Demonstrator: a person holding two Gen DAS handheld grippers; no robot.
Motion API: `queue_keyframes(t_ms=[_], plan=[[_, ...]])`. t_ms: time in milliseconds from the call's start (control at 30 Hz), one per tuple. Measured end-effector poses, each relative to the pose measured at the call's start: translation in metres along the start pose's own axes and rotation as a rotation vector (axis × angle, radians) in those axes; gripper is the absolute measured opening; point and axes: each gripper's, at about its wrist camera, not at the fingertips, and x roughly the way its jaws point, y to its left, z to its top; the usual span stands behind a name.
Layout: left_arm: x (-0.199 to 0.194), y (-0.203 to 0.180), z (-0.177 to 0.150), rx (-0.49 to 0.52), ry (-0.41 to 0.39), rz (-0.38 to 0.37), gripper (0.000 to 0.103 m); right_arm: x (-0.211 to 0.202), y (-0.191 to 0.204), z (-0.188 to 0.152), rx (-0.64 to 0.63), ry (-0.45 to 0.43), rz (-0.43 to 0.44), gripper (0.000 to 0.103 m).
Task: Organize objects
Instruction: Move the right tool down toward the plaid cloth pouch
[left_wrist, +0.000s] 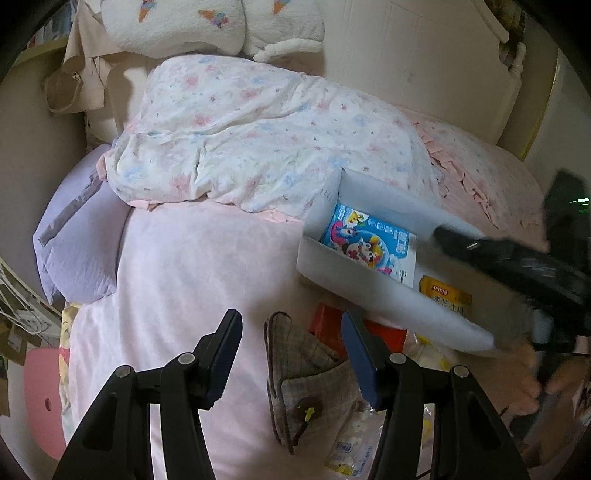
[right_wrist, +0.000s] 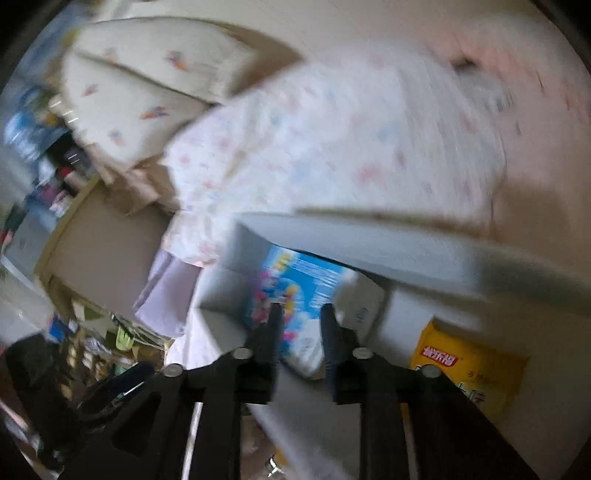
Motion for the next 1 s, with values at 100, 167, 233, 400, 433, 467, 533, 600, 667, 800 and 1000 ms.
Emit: queue_keyframes(t_ms=[100, 167, 233, 400, 433, 467, 533, 600, 667, 800, 1000], plan=[[0.002, 0.007, -0.008, -0.004, 0.002, -0.015, 0.054, -0.021, 0.027, -0.009, -0.137, -0.054, 0.003, 0.046], [0.000, 0.015, -0.016, -0.017, -0.004, -0.030, 0.054, -0.027, 0.044, -0.020, -0.218, -0.061, 0.021, 0.046], [-0.002, 0.024, -0.023, -0.032, -0.015, -0.031, 0.054, -0.026, 0.060, -0.033, -0.283, -0.041, 0.057, 0.046], [-0.003, 0.051, -0.037, -0.091, -0.015, 0.002, 0.054, 0.010, 0.088, -0.070, -0.374, 0.109, 0.034, 0.046], [-0.003, 0.056, -0.039, -0.099, -0.015, 0.016, 0.054, 0.022, 0.090, -0.074, -0.369, 0.150, 0.013, 0.046], [-0.003, 0.060, -0.041, -0.107, -0.015, 0.033, 0.054, 0.036, 0.090, -0.080, -0.359, 0.198, 0.004, 0.046], [-0.003, 0.067, -0.044, -0.119, -0.016, 0.052, 0.054, 0.053, 0.087, -0.090, -0.336, 0.259, -0.012, 0.046], [-0.003, 0.071, -0.044, -0.125, -0.018, 0.058, 0.054, 0.068, 0.084, -0.100, -0.320, 0.307, -0.016, 0.046], [-0.003, 0.074, -0.043, -0.131, -0.017, 0.065, 0.054, 0.073, 0.082, -0.108, -0.325, 0.321, -0.006, 0.042], [-0.002, 0.073, -0.043, -0.129, -0.020, 0.063, 0.054, 0.068, 0.083, -0.110, -0.360, 0.294, -0.017, 0.017], [-0.003, 0.066, -0.043, -0.099, -0.017, 0.065, 0.054, 0.061, 0.077, -0.106, -0.326, 0.283, 0.004, 0.000]])
